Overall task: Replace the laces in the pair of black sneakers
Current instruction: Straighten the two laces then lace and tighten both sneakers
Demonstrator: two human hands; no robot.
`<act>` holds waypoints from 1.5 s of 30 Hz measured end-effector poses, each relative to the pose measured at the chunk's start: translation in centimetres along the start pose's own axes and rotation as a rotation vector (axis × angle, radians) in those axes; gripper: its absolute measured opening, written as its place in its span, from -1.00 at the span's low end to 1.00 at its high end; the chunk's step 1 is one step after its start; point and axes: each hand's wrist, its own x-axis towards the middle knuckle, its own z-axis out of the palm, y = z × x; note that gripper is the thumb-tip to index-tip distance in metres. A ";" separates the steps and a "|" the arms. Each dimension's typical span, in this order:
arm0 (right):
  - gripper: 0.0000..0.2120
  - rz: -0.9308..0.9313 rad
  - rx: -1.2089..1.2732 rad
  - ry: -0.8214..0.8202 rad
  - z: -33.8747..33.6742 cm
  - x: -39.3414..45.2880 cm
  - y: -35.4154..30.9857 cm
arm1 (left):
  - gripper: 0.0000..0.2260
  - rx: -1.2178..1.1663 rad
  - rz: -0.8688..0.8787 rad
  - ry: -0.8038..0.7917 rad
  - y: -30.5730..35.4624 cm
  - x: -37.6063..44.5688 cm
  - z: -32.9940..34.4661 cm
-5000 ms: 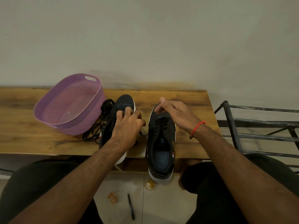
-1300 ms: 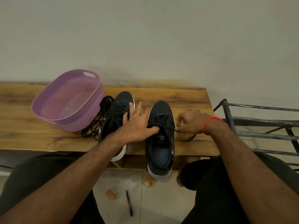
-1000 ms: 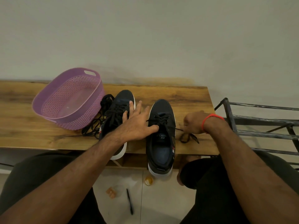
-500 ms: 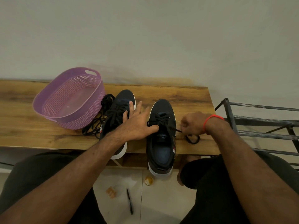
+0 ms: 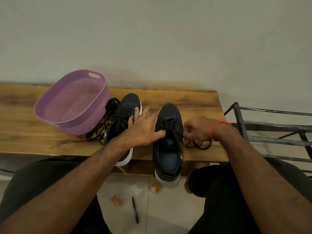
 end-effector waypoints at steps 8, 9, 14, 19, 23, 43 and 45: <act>-0.85 0.021 0.155 -0.037 -0.5 -0.5 0.7 | -0.66 -0.066 0.079 0.044 -0.4 -0.2 -0.5; -0.84 -0.030 0.199 0.000 -0.4 -0.5 0.3 | -0.71 -0.044 0.099 0.046 -0.6 -0.1 -0.6; -0.88 -0.147 0.150 0.074 0.2 0.2 -0.6 | -0.86 -0.006 0.171 0.115 -1.0 0.0 -0.2; -0.92 -0.211 0.131 0.096 0.3 0.2 -0.8 | -0.96 -0.095 0.180 0.197 -0.5 -0.1 0.5; -0.91 -0.189 0.150 0.091 -0.1 -0.3 0.0 | -0.93 0.020 0.198 0.232 -1.1 -0.1 0.2; -0.48 -0.213 0.661 0.125 -2.3 -2.3 -1.3 | -0.56 -0.728 0.078 -0.159 -0.4 -1.8 -3.8; -0.45 -0.239 0.736 0.141 -2.9 -3.1 -1.8 | -0.52 -0.870 0.084 -0.148 -0.4 -2.1 -4.8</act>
